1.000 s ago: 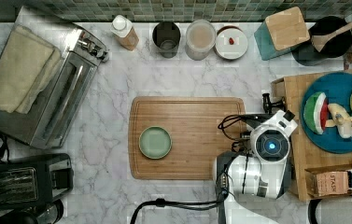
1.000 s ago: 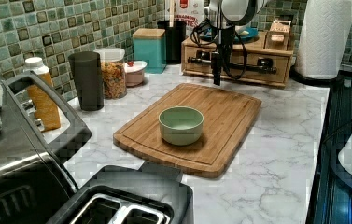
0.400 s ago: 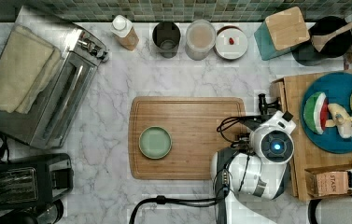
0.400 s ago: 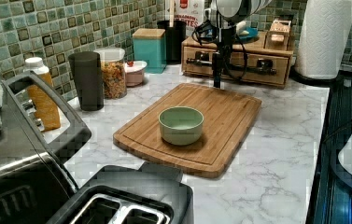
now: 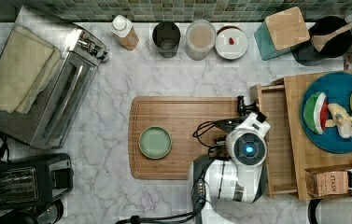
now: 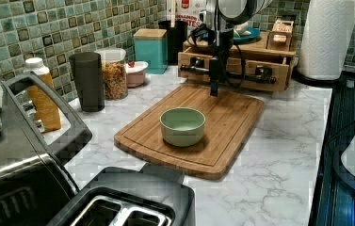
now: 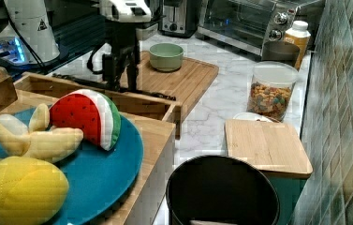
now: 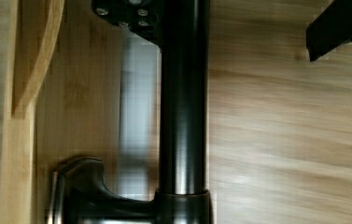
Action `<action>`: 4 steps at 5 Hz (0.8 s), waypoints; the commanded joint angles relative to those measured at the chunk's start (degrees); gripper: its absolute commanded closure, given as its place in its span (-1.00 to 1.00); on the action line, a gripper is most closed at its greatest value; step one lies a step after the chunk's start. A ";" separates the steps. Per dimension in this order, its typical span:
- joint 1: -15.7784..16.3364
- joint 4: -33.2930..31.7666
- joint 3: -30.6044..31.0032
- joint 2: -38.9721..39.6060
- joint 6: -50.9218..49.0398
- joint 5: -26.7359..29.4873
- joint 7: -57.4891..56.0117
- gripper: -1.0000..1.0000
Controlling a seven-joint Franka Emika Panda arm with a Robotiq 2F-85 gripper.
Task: Open the drawer.
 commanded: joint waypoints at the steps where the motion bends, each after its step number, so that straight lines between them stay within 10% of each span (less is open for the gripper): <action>1: 10.16 -7.48 11.89 -5.62 -0.28 3.08 13.74 -1.00; 4: 11.90 -10.38 13.98 -10.20 1.03 0.78 21.55 -1.00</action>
